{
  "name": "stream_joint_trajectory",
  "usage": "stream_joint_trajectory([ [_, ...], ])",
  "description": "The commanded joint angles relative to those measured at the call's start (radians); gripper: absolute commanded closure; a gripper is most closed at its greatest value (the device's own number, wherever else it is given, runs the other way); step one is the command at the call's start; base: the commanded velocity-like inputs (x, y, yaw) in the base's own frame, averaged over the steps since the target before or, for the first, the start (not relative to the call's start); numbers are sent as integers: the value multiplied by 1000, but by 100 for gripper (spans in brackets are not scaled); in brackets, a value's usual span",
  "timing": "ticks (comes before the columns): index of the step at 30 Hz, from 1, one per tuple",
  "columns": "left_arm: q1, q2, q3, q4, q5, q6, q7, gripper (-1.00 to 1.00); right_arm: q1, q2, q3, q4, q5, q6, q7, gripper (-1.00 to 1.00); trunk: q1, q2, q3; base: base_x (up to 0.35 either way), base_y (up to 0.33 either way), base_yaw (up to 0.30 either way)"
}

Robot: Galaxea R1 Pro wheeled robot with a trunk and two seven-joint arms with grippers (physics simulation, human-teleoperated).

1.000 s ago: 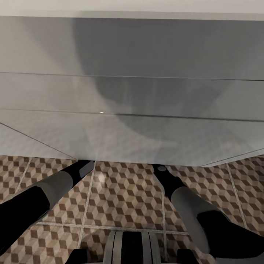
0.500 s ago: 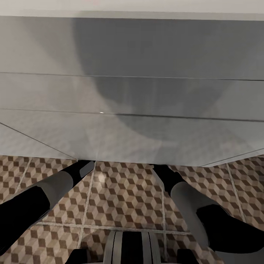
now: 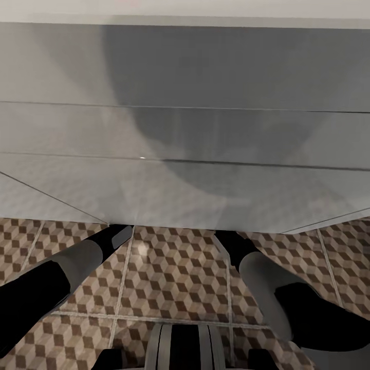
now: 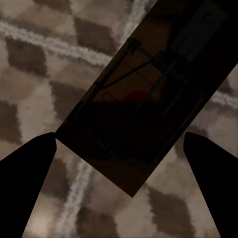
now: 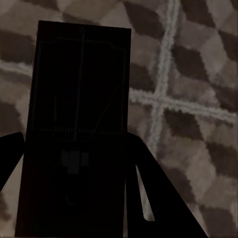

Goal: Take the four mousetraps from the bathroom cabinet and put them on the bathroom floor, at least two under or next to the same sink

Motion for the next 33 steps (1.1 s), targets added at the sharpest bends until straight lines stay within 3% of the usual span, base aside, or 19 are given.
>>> stream_joint_trajectory([
  [1,0,1,-9,-3,9,-3,7,100,-18,0,2,9,-2,9,-7,100,0,0,0,0,0,0],
  [11,0,1,-9,-3,9,-3,7,100,-101,0,0,114,-87,40,-24,100,0,0,0,0,0,0],
  [17,0,1,-9,-3,9,-3,7,100,-112,0,0,131,-91,89,-34,100,0,0,0,0,0,0],
  [33,0,1,-9,-3,9,-3,7,100,-115,0,0,135,-95,99,-36,100,0,0,0,0,0,0],
])
